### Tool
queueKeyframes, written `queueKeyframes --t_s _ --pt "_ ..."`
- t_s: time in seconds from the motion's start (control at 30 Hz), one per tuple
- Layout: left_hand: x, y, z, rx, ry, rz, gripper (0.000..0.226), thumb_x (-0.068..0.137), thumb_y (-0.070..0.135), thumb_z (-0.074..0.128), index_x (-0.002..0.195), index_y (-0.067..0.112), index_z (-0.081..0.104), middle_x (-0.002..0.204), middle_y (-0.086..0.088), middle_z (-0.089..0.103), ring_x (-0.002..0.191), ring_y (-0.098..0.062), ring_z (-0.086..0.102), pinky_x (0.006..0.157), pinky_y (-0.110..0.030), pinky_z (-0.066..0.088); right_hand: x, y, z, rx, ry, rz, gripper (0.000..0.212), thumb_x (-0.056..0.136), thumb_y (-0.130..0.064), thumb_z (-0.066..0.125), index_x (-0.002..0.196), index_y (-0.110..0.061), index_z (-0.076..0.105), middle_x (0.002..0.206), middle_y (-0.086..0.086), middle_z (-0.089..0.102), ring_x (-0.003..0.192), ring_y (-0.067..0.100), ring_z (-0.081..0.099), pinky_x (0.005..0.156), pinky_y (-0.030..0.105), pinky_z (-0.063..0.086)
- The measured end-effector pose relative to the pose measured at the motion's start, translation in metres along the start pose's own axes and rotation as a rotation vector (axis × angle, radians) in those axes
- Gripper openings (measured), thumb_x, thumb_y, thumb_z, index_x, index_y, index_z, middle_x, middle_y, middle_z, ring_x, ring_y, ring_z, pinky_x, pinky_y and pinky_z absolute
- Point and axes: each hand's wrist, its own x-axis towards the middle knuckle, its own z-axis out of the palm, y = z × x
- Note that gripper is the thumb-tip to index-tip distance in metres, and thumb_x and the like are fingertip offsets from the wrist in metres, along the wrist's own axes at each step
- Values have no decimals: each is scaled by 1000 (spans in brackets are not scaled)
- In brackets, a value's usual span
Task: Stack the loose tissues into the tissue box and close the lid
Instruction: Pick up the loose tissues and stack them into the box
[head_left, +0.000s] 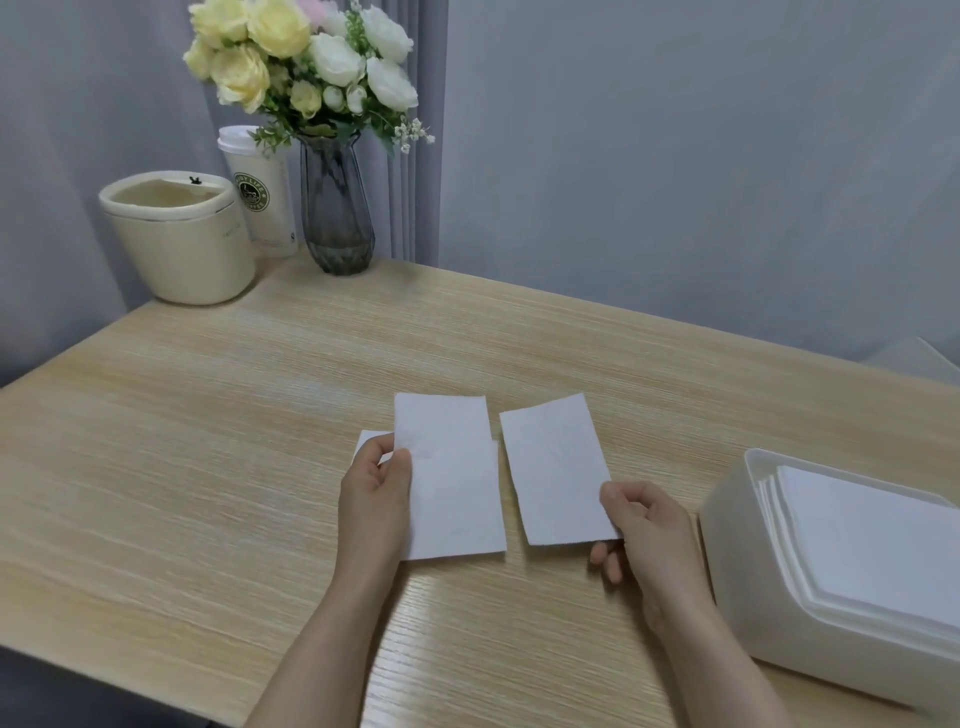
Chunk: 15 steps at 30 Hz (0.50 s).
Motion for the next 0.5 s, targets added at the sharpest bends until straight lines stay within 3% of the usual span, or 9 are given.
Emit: queueKeyframes --t_s 0.2,0.5 --pt "0 0 0 9 -14 0 22 99 10 47 95 23 64 77 -3 70 71 -22 61 69 -36 47 -14 -4 20 196 -70 1 11 99 -10 49 100 0 54 55 11 58 33 13 45 30 20 32" --pt "-4 4 -2 -25 -57 -30 22 99 9 44 103 17 64 78 2 70 71 -15 61 62 -28 44 -25 7 62 107 -214 -29 11 100 -15 48 99 -5 52 48 15 56 30 18 33 34 21 23"
